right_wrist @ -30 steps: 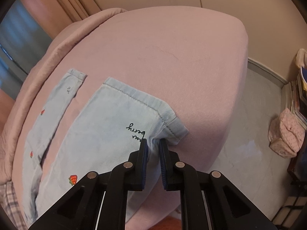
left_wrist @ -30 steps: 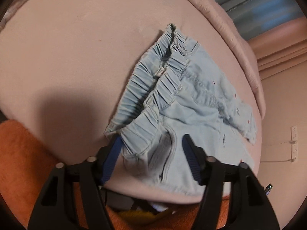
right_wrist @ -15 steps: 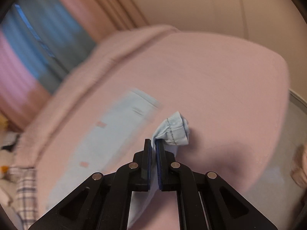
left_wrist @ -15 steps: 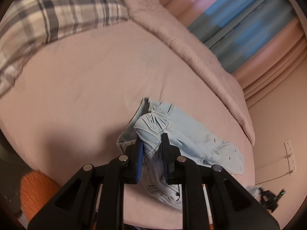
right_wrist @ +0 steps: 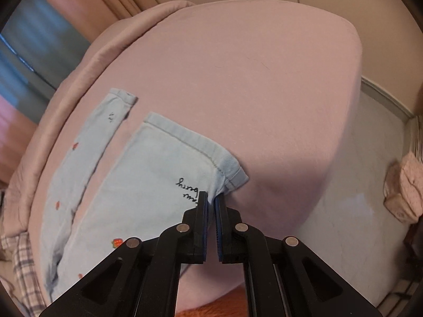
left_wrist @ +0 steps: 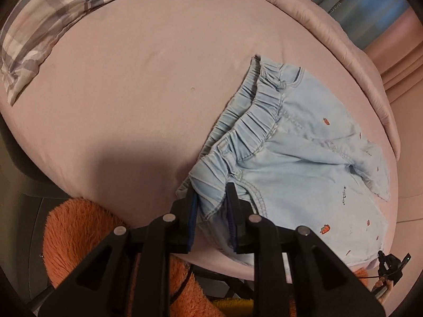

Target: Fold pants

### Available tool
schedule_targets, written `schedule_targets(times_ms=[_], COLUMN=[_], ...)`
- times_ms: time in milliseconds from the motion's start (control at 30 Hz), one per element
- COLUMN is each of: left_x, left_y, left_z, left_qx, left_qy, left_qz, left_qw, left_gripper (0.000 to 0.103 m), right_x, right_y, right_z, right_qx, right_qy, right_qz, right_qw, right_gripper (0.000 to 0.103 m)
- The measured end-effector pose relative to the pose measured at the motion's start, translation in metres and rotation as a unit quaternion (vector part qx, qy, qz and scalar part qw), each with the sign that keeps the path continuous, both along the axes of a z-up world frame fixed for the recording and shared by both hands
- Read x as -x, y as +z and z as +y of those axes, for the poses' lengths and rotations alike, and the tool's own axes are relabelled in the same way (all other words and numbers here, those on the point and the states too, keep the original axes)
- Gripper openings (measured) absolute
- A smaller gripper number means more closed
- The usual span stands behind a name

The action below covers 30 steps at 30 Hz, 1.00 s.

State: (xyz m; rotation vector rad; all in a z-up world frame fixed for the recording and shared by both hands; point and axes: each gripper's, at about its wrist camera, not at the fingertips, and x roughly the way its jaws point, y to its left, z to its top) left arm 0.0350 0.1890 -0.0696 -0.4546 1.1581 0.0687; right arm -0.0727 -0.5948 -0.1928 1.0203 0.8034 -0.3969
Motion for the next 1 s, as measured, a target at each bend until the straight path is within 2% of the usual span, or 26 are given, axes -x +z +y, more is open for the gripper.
schedule_targets(times_ms=[133, 300, 567, 700, 867, 1000], left_x=[-0.006, -0.009, -0.013, -0.015, -0.015, -0.013], left_y=[-0.010, -0.016, -0.019, -0.020, -0.023, -0.023], left_z=[0.002, 0.007, 0.003, 0.005, 0.010, 0.013], left_qx=[0.000, 0.010, -0.012, -0.011, 0.009, 0.007], left_qy=[0.001, 0.002, 0.001, 0.000, 0.006, 0.006], left_qz=[0.014, 0.014, 0.013, 0.014, 0.014, 0.014], left_qw=[0.9999, 0.9999, 0.9998, 0.9998, 0.9998, 0.9999], left_gripper=[0.027, 0.031, 0.038, 0.038, 0.038, 0.038], right_x=[-0.005, -0.014, -0.021, -0.020, -0.022, -0.023], right_y=[0.010, -0.002, -0.002, 0.000, 0.000, 0.000], right_z=[0.007, 0.013, 0.012, 0.017, 0.019, 0.019], right_qx=[0.040, 0.066, 0.074, 0.081, 0.091, 0.092], right_qy=[0.005, 0.009, 0.008, 0.005, 0.003, -0.001], right_qz=[0.023, 0.059, 0.072, 0.080, 0.088, 0.090], right_qw=[0.999, 0.996, 0.995, 0.994, 0.992, 0.992], right_gripper=[0.006, 0.006, 0.006, 0.006, 0.006, 0.006])
